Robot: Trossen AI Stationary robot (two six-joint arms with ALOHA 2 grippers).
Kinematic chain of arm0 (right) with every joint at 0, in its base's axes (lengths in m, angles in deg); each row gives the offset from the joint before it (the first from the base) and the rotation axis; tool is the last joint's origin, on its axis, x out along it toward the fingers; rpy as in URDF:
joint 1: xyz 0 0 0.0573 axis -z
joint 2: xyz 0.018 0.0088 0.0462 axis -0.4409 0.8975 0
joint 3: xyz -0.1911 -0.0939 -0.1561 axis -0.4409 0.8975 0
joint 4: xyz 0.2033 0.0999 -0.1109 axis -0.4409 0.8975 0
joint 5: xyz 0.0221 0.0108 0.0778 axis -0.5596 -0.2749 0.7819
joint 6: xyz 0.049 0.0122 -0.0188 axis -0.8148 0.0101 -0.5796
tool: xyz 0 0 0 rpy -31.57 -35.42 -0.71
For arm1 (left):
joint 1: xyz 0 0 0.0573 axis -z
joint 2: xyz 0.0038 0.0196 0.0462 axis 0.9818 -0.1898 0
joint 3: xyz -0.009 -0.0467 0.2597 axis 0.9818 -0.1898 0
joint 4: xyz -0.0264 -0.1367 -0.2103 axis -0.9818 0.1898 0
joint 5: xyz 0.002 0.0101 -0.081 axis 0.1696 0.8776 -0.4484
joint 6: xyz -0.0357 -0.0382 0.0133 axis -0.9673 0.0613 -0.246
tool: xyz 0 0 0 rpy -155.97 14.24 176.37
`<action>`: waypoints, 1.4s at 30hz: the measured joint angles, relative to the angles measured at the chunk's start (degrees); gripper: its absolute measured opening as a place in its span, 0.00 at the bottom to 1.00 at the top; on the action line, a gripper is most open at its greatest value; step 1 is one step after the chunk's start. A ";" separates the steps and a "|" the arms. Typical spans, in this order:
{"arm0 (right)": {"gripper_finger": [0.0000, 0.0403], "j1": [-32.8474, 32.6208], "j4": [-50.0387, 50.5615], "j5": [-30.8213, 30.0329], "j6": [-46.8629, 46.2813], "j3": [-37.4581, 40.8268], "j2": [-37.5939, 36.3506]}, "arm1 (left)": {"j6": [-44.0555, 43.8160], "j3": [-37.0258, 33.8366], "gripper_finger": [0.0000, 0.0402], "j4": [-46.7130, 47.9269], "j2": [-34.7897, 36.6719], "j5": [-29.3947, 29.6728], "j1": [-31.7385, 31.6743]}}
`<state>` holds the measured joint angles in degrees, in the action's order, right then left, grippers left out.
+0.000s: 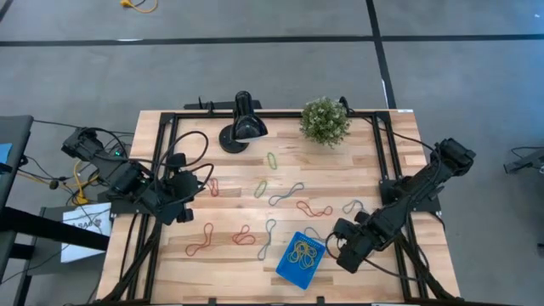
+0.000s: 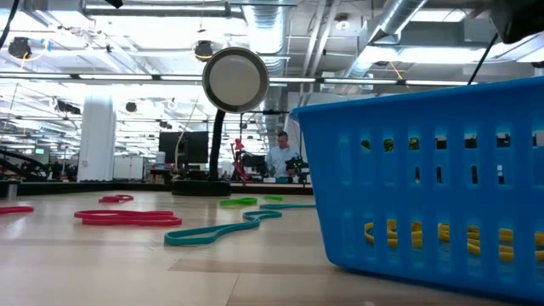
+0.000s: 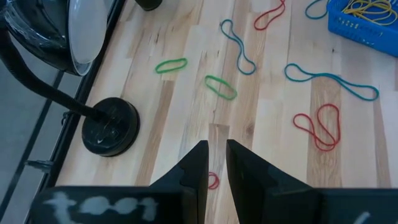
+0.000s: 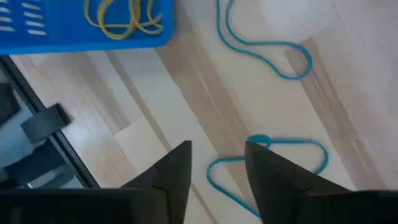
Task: Pick and place items into bin
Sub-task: Put the blue rubber band into the blue bin
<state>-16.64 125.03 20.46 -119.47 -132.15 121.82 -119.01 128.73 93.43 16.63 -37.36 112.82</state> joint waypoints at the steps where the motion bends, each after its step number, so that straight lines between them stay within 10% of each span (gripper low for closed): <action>1: 0.38 -0.46 -0.44 -1.22 0.00 0.01 0.00 | -0.03 0.00 0.11 0.00 0.00 0.00 0.00; 16: 0.45 -5.45 -3.20 -10.90 -5.20 0.62 0.64 | -1.03 0.00 0.11 -0.28 0.00 0.00 0.00; 25: 0.46 -5.05 -1.83 0.77 -5.09 2.12 8.58 | -0.93 0.00 0.11 -0.27 -0.02 1.60 0.00; 42: 0.45 -0.92 2.96 1.28 -0.44 2.03 12.61 | -0.92 0.00 0.11 -0.26 -0.02 1.68 0.00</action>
<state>-17.56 127.99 21.74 -119.91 -130.12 134.44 -119.93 128.73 93.16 16.61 -35.67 112.82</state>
